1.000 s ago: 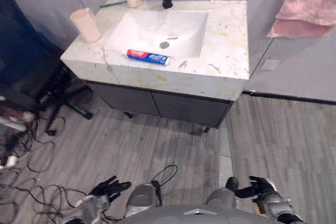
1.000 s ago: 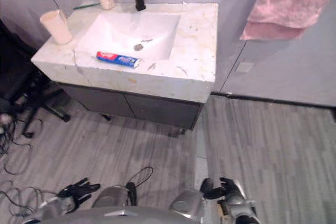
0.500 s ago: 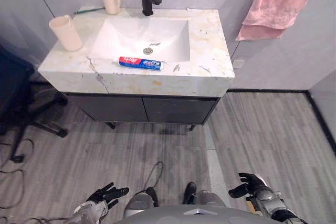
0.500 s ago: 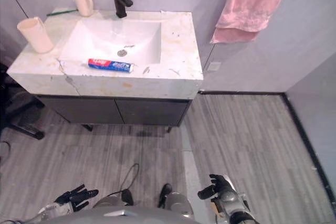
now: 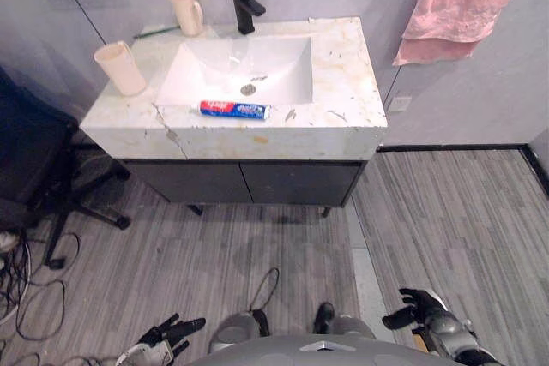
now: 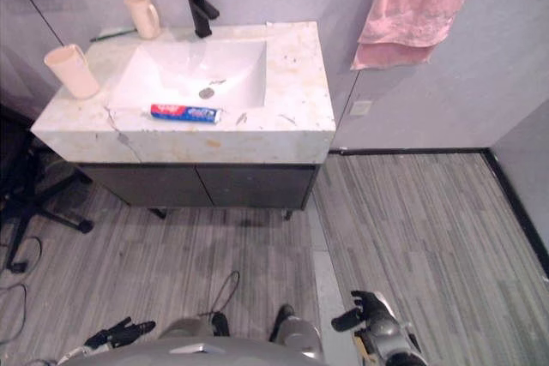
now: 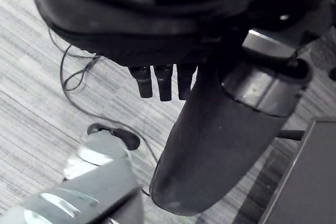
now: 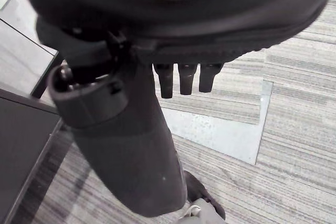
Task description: Organize the bathroom.
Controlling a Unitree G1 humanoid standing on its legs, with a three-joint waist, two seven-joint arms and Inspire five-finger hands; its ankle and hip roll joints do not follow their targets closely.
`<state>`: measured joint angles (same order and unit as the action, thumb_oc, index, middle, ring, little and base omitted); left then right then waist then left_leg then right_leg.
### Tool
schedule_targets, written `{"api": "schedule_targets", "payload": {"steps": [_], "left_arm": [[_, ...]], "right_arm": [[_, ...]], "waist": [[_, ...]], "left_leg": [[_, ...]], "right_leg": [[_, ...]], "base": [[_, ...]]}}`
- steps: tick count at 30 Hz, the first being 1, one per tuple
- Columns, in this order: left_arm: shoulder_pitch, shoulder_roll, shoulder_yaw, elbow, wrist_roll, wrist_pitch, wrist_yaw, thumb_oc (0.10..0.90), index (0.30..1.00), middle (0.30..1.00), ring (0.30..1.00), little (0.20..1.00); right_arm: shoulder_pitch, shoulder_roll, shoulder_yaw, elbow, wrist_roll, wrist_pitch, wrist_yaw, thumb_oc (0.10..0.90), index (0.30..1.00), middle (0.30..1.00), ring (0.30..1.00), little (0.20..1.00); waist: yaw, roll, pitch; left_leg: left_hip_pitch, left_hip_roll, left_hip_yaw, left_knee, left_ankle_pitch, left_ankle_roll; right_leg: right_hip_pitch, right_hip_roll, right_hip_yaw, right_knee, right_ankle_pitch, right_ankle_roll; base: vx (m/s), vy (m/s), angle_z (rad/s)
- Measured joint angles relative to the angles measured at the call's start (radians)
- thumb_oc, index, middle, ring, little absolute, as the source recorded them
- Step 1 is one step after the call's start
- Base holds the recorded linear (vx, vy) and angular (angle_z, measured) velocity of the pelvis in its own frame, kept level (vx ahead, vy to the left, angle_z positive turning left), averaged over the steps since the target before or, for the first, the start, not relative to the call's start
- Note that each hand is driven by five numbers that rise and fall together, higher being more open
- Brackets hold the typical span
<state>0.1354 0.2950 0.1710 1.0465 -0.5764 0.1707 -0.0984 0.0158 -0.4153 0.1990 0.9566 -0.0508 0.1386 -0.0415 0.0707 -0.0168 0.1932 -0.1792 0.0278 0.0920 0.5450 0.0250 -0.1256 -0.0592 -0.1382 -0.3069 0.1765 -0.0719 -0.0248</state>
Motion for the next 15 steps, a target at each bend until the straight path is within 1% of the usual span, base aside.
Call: {"api": "schedule_targets", "payload": {"steps": [1, 2, 3, 4, 5, 6, 7, 8, 9, 10, 11, 12, 15], "left_arm": [[0.021, -0.001, -0.001, -0.001, 0.000, 0.005, -0.001, 0.800, 0.900, 0.900, 0.900, 0.900], [0.033, 0.000, -0.004, 0.002, 0.000, 0.011, 0.003, 0.800, 0.900, 0.900, 0.900, 0.900], [0.035, -0.002, -0.011, 0.011, 0.006, 0.013, 0.007, 0.800, 0.900, 0.900, 0.900, 0.900], [0.030, -0.003, -0.017, 0.019, 0.014, 0.012, 0.004, 0.800, 0.900, 0.900, 0.900, 0.900], [0.022, -0.004, -0.028, 0.028, 0.025, 0.010, -0.002, 0.800, 0.900, 0.900, 0.900, 0.900], [0.012, -0.004, -0.051, 0.042, 0.035, 0.009, -0.005, 0.800, 0.900, 0.900, 0.900, 0.900], [-0.003, -0.006, -0.062, 0.048, 0.039, 0.008, -0.014, 0.800, 0.900, 0.900, 0.900, 0.900], [-0.014, -0.010, -0.061, 0.045, 0.039, 0.002, -0.022, 0.800, 0.900, 0.900, 0.900, 0.900], [-0.021, -0.010, -0.061, 0.041, 0.042, 0.003, -0.029, 0.800, 0.900, 0.900, 0.900, 0.900], [-0.019, -0.010, -0.061, 0.041, 0.052, 0.004, -0.037, 0.800, 0.900, 0.900, 0.900, 0.900], [-0.019, -0.010, -0.077, 0.038, 0.077, 0.005, -0.037, 0.800, 0.900, 0.900, 0.900, 0.900], [-0.018, -0.003, -0.078, 0.029, 0.078, 0.004, -0.034, 0.800, 0.900, 0.900, 0.900, 0.900], [-0.006, 0.010, -0.078, 0.001, 0.077, 0.005, -0.034, 0.800, 0.900, 0.900, 0.900, 0.900]], "right_arm": [[-0.019, -0.003, 0.013, 0.000, -0.022, 0.006, 0.002, 0.800, 0.900, 0.900, 0.900, 0.900], [-0.031, -0.004, 0.023, 0.000, -0.021, 0.009, 0.004, 0.800, 0.900, 0.900, 0.900, 0.900], [-0.038, -0.001, 0.031, -0.003, -0.021, 0.008, 0.005, 0.800, 0.900, 0.900, 0.900, 0.900], [-0.039, 0.001, 0.033, 0.000, -0.021, 0.008, 0.006, 0.800, 0.900, 0.900, 0.900, 0.900], [-0.031, 0.000, 0.033, 0.010, -0.021, 0.003, 0.005, 0.800, 0.900, 0.900, 0.900, 0.900], [-0.021, -0.003, 0.030, 0.023, -0.021, -0.001, 0.003, 0.800, 0.900, 0.900, 0.900, 0.900], [-0.005, -0.006, 0.028, 0.035, -0.021, 0.000, 0.003, 0.800, 0.900, 0.900, 0.900, 0.900], [0.016, -0.010, 0.028, 0.036, -0.021, -0.001, 0.003, 0.800, 0.900, 0.900, 0.900, 0.900], [0.033, -0.011, 0.027, 0.034, -0.021, -0.002, 0.000, 0.800, 0.900, 0.900, 0.900, 0.900], [0.052, -0.014, 0.027, 0.032, -0.021, -0.005, -0.004, 0.800, 0.900, 0.900, 0.900, 0.900], [0.074, -0.020, 0.024, 0.032, -0.020, -0.004, -0.013, 0.800, 0.900, 0.900, 0.900, 0.900], [0.082, -0.007, 0.021, 0.021, -0.019, -0.004, -0.018, 0.800, 0.900, 0.900, 0.900, 0.900], [0.090, 0.002, 0.016, -0.002, -0.019, -0.015, -0.017, 0.800, 0.900, 0.900, 0.900, 0.900]], "waist": [[0.017, -0.005, 0.004], [0.019, -0.001, 0.004], [0.018, 0.011, -0.002], [0.015, 0.021, -0.007], [0.006, 0.028, -0.009], [0.002, 0.045, -0.017], [-0.001, 0.054, -0.017], [0.000, 0.061, -0.015], [-0.004, 0.065, -0.018], [-0.020, 0.081, -0.022], [-0.034, 0.110, -0.031], [-0.035, 0.101, -0.032], [-0.042, 0.082, -0.034]], "left_leg": [[-0.029, 0.005, -0.057, 0.037, 0.000, 0.003], [-0.025, 0.023, -0.093, -0.001, 0.001, 0.003], [0.006, 0.087, -0.099, -0.188, 0.002, 0.003], [0.041, 0.115, -0.085, -0.328, 0.009, 0.008], [0.059, 0.128, -0.072, -0.416, 0.025, -0.001], [0.073, 0.142, -0.063, -0.479, 0.028, -0.004], [0.082, 0.143, -0.053, -0.475, 0.028, -0.005], [0.085, 0.141, -0.038, -0.432, 0.028, -0.004], [0.092, 0.136, 0.010, -0.402, 0.019, 0.007], [0.113, 0.135, 0.068, -0.403, 0.003, 0.023], [0.158, 0.115, 0.065, -0.440, -0.013, 0.058], [0.182, 0.083, 0.073, -0.471, -0.009, 0.070], [0.197, 0.034, 0.085, -0.496, -0.009, 0.090]], "right_leg": [[0.011, 0.005, 0.009, -0.009, 0.000, 0.000], [0.012, 0.011, 0.007, -0.020, 0.006, -0.010], [0.008, 0.024, 0.002, -0.035, 0.010, -0.011], [0.010, 0.027, 0.002, -0.042, 0.013, -0.007], [0.008, 0.032, -0.002, -0.048, 0.017, -0.001], [0.008, 0.032, -0.006, -0.051, 0.019, 0.002], [0.009, 0.028, -0.009, -0.050, 0.019, 0.001], [0.011, 0.016, -0.012, -0.046, 0.020, 0.002], [0.016, 0.000, -0.031, -0.047, 0.031, 0.018], [0.028, -0.010, -0.049, -0.044, 0.034, 0.025], [0.025, -0.019, -0.051, -0.017, 0.034, 0.058], [0.026, -0.048, -0.034, 0.000, 0.029, 0.075], [0.027, -0.083, 0.006, -0.023, 0.048, 0.103]], "base": [[0.14, 0.110, -0.73], [0.19, 0.241, -0.70], [0.20, 0.284, -0.50], [0.14, 0.237, -0.28], [0.07, 0.122, 0.06], [0.07, 0.112, 0.25], [0.10, 0.129, 0.21], [0.12, 0.130, 0.12], [0.13, 0.131, 0.19], [0.16, 0.141, 0.35], [0.17, 0.142, 0.33], [0.16, 0.132, 0.19], [0.09, 0.088, 0.03]]}}
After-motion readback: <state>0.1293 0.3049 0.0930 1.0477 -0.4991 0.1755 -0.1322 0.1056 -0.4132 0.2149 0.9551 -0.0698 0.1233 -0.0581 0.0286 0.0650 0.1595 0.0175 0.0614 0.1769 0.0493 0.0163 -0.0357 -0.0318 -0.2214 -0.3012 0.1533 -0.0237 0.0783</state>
